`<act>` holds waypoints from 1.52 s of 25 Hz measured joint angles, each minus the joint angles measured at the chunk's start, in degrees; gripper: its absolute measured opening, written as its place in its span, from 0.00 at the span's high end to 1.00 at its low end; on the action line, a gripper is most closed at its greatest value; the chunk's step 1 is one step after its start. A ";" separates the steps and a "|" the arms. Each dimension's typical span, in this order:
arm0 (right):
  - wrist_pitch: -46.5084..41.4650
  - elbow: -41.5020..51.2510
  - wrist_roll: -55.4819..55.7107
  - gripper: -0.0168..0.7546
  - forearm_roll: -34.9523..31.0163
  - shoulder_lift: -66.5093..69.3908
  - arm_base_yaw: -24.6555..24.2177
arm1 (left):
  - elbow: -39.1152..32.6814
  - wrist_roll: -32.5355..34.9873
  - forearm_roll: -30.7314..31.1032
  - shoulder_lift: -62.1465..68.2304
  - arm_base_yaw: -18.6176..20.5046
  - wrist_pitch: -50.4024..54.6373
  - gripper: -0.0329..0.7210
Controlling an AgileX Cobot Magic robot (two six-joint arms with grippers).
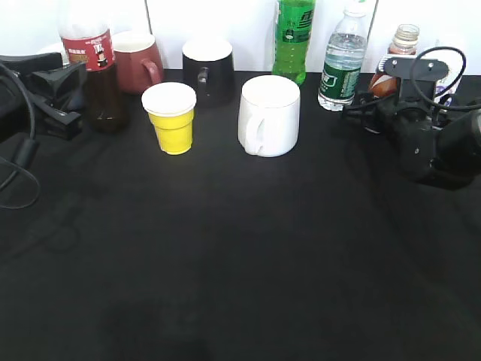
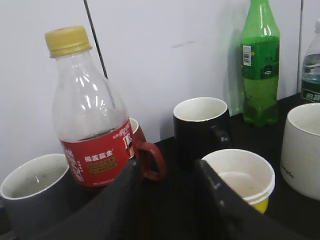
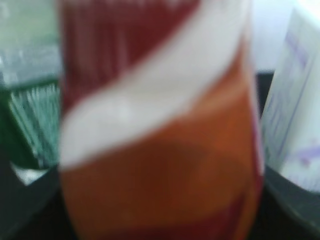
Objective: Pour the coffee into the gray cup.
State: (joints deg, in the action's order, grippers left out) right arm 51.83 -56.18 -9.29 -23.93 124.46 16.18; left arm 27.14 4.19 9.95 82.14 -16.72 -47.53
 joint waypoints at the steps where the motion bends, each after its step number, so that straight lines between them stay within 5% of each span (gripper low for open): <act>1: -0.28 0.61 0.00 0.19 0.00 -0.36 0.00 | 0.00 0.00 0.00 -0.06 0.00 0.00 0.60; 10: -1.42 14.69 0.00 0.20 1.60 -14.17 0.00 | -0.01 0.00 0.00 -2.34 -0.06 3.85 0.60; 13: -16.68 15.40 0.00 0.21 4.71 -23.38 0.00 | 0.00 0.00 -0.86 -6.97 -0.09 14.61 0.60; 19: -64.91 15.13 1.56 0.21 4.86 -37.15 0.00 | 9.27 0.00 -9.95 -10.38 -0.09 66.87 0.60; 24: -93.68 7.50 2.81 0.21 7.08 -38.03 0.00 | 18.46 0.00 -17.52 -11.08 -0.09 94.99 0.60; 28: -103.62 6.54 4.01 0.21 9.57 -45.08 0.00 | 19.75 -0.18 -19.16 -19.72 -0.09 108.60 0.60; 34: -110.18 6.36 12.27 0.21 17.46 -73.01 0.00 | 19.94 -0.18 -19.03 -45.15 -0.16 116.76 0.58; 38: -115.00 8.69 14.72 0.21 22.42 -92.20 0.00 | 18.68 -1.58 -16.51 -59.87 -0.16 117.34 0.27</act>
State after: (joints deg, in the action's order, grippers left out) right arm -63.17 -47.48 5.42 -1.51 32.27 16.18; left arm 45.82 2.61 -6.56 22.27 -16.89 69.81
